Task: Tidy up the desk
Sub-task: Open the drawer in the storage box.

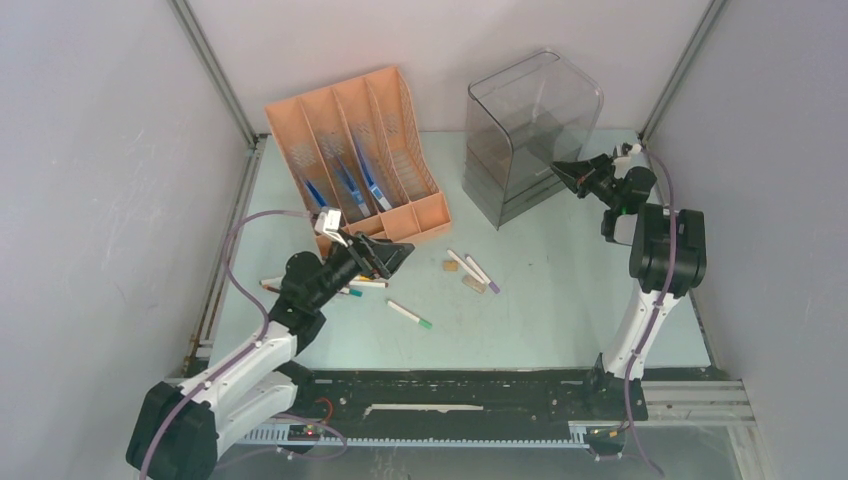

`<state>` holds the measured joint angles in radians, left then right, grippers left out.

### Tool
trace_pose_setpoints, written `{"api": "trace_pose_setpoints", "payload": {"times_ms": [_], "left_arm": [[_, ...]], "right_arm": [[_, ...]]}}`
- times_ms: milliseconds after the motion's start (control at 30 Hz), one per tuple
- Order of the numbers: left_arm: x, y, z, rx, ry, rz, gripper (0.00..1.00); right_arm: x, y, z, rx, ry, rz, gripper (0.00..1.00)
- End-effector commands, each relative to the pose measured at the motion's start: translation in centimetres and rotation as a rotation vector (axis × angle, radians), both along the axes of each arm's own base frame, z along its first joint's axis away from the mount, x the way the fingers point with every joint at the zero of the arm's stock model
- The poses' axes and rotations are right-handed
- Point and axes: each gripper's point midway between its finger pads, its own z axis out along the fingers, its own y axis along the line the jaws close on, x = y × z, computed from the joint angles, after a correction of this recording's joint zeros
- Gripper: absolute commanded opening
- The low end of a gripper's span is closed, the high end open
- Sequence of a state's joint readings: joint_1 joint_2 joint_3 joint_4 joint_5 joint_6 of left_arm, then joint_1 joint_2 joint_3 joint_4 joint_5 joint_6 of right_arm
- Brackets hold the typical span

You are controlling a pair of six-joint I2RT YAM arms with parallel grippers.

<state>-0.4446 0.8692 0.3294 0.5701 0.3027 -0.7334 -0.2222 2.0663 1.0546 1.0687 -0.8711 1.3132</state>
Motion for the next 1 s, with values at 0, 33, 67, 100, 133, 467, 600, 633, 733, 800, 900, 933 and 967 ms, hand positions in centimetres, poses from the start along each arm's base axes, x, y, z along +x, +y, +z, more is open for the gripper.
{"api": "trace_pose_setpoints", "payload": {"times_ms": [0,33,67,100,133,467,600,633,733,800,900,933,967], "left_arm": [[0.1,-0.7,3.6,-0.051,-0.082,-0.035,1.00],[0.2,-0.7,3.7,-0.051,-0.082,-0.038,1.00],[0.1,-0.8,3.7,-0.051,-0.083,-0.043,1.00],[0.1,-0.9,3.7,-0.050,-0.084,-0.047,1.00],[0.1,-1.0,3.7,-0.048,-0.090,-0.049,1.00],[0.0,-4.9,5.1,-0.042,-0.159,-0.137,1.00],[0.2,-7.3,5.9,-0.061,-0.181,-0.189,1.00],[0.2,-7.9,5.9,-0.066,-0.185,-0.202,1.00],[0.6,-9.5,6.1,-0.089,-0.198,-0.217,1.00],[0.7,-10.7,6.1,-0.102,-0.202,-0.233,1.00],[1.0,-12.7,6.2,-0.140,-0.185,-0.265,1.00],[1.2,-13.3,6.4,-0.159,-0.178,-0.276,1.00],[1.3,-13.9,6.5,-0.182,-0.173,-0.287,1.00]], "right_arm": [[0.6,0.1,1.8,-0.006,-0.077,0.000,0.06],[0.5,0.2,1.8,-0.001,-0.073,0.005,0.05],[0.3,0.1,2.0,0.010,-0.072,0.005,0.04],[0.1,0.1,2.3,0.021,-0.072,0.005,0.03],[-0.1,0.1,2.6,0.027,-0.075,0.007,0.02],[-3.4,0.7,4.9,0.017,-0.089,0.004,0.00],[-5.1,1.0,5.1,0.010,-0.079,0.003,0.00],[-5.6,1.1,5.2,0.011,-0.077,0.003,0.00],[-7.1,1.2,5.4,0.012,-0.069,0.003,0.00],[-8.1,1.4,5.6,0.010,-0.065,0.004,0.00],[-9.3,1.4,6.4,0.002,-0.075,0.000,0.00],[-9.6,1.5,6.6,0.001,-0.077,0.001,0.00],[-9.9,1.5,6.9,0.001,-0.083,0.000,0.00]]}}
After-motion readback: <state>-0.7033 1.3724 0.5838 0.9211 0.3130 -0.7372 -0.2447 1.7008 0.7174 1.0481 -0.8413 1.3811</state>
